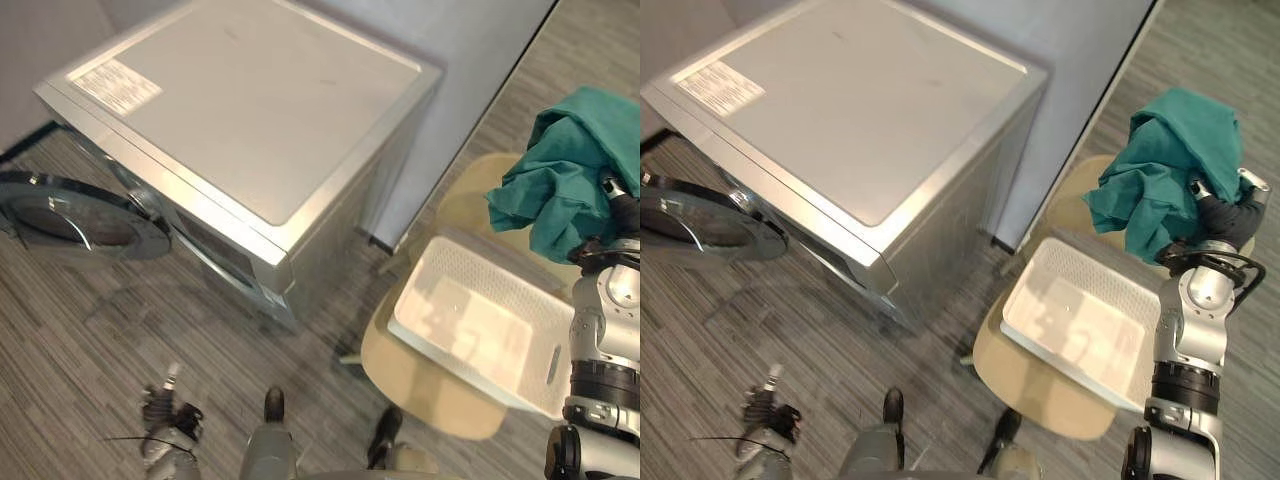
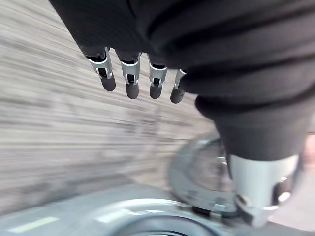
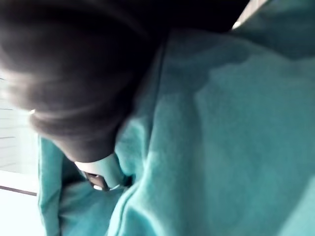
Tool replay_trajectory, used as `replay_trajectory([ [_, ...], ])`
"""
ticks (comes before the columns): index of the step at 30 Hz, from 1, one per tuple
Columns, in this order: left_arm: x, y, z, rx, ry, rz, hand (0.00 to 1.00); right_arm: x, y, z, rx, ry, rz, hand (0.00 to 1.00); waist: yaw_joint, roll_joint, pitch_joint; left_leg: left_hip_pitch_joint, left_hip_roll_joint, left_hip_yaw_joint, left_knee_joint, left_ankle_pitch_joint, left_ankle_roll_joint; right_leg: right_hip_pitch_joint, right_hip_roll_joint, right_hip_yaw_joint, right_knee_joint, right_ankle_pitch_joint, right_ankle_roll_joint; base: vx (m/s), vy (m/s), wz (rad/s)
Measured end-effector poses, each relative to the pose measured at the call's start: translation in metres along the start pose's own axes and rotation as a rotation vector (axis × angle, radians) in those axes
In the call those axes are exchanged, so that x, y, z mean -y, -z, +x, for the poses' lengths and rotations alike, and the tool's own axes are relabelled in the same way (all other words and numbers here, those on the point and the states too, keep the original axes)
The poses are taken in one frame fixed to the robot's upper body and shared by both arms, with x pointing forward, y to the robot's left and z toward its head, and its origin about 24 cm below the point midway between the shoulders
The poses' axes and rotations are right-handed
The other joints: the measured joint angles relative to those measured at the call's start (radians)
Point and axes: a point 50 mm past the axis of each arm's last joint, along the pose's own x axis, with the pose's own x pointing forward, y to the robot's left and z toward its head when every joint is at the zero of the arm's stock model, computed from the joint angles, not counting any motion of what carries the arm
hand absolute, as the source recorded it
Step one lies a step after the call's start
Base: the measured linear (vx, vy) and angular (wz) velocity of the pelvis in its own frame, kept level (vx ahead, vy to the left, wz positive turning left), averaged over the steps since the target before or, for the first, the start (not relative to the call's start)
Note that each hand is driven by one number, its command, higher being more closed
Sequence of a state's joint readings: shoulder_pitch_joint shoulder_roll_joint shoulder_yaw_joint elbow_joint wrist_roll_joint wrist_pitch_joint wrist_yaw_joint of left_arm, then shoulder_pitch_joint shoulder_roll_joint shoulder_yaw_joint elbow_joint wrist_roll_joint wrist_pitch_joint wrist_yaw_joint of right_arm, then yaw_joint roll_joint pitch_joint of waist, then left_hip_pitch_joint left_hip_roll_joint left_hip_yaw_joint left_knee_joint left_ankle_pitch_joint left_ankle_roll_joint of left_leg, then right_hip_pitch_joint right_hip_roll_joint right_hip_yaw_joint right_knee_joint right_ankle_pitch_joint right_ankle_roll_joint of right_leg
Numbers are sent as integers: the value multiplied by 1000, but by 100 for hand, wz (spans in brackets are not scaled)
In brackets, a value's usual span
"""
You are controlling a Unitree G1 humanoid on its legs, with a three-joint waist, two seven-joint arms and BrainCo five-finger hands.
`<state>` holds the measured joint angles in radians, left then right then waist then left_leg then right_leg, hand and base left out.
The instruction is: Pick up the laundry basket with both hands and put the clothes into the washing machine.
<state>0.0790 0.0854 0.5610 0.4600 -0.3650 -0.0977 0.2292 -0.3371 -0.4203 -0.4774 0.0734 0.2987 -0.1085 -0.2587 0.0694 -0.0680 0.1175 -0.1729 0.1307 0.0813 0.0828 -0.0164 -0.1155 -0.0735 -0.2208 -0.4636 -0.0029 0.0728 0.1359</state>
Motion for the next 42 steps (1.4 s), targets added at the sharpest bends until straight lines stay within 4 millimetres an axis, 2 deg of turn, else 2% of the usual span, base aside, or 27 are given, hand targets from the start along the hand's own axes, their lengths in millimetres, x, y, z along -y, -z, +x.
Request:
replay_trajectory([
  [2,22,-56,-5,252,45,-30,0,-7,-12,-5,60,-20,36,100,-2,1,-38,43,-5,0,-14,0,0,38,-1,-1,-12,0,0,113,-10,0],
  [3,31,-69,-9,312,66,-47,0,-10,-14,-6,72,-24,43,100,-3,1,-45,54,-6,0,-14,0,0,52,-1,-1,-16,0,0,80,-13,-5],
  [5,75,-111,-31,535,185,-35,0,-19,-19,-16,108,-40,83,100,-8,6,-74,95,-8,1,-20,0,0,88,-2,1,-21,0,0,51,-13,-6],
  [6,88,-118,-39,576,234,-36,0,-23,-21,-18,116,-48,98,100,-11,10,-82,104,-8,3,-26,0,0,92,-2,4,-20,0,0,26,-7,-11],
  [8,134,-129,-70,685,424,-32,0,-41,-22,-27,120,-99,153,100,-34,26,-105,140,-9,14,-52,0,0,105,-2,19,-20,0,0,16,2,-18],
  [11,178,-131,-107,720,659,-65,0,-62,-15,-38,73,-160,236,100,-55,27,-108,184,-7,52,-62,0,0,117,-2,59,-18,0,0,-50,4,-42],
  [12,203,-128,-131,722,833,-84,0,-74,-14,-45,52,-187,287,100,-64,32,-111,210,-7,71,-73,0,1,120,-1,80,-17,0,0,-72,-2,-39],
  [14,225,-123,-157,652,1035,-171,0,-83,-16,-52,43,-205,349,100,-84,37,-114,224,-6,86,-77,-2,2,120,0,98,-15,1,2,-87,2,-32],
  [16,250,-114,-193,542,1276,-243,0,-91,-22,-62,54,-236,408,100,-114,41,-116,240,-6,99,-81,-4,4,120,1,115,-8,2,2,-97,8,-25],
  [17,265,-109,-214,492,1420,-246,0,-96,-27,-68,61,-267,433,100,-117,46,-119,250,-4,114,-85,-10,4,114,3,132,-3,2,2,-81,10,-32],
  [20,286,-105,-241,438,1596,-222,0,-108,-34,-76,67,-335,490,100,-129,61,-128,254,-4,142,-85,-12,5,96,5,166,-4,16,-1,-83,11,-31],
  [24,312,-90,-258,383,1678,-111,0,-121,-39,-85,64,-411,533,100,-144,74,-137,259,-4,168,-94,-11,4,78,10,194,-9,25,-3,-64,-2,-22],
  [26,325,-78,-262,329,1685,-45,0,-126,-40,-88,56,-434,545,100,-165,81,-141,259,-6,174,-105,-7,0,72,11,201,-20,35,-2,-30,-4,-13],
  [32,337,-73,-269,293,1699,20,0,-121,-32,-92,14,-421,546,100,-170,82,-142,260,-6,187,-107,-7,0,69,17,217,-36,49,-1,0,-6,-9],
  [37,341,-78,-272,315,1707,30,0,-122,-32,-94,6,-427,550,100,-172,80,-141,272,-6,180,-113,-7,0,85,16,211,-36,49,-1,-3,-3,3],
  [38,342,-79,-272,318,1705,33,100,-123,-32,-94,5,-427,552,100,-172,79,-142,273,-6,179,-114,-7,0,87,16,209,-37,49,-1,-18,-5,7],
  [42,343,-82,-274,331,1699,31,100,-123,-30,-97,-13,-415,573,100,-171,71,-143,273,-7,176,-114,-7,0,88,15,207,-37,49,-1,-30,-7,1],
])
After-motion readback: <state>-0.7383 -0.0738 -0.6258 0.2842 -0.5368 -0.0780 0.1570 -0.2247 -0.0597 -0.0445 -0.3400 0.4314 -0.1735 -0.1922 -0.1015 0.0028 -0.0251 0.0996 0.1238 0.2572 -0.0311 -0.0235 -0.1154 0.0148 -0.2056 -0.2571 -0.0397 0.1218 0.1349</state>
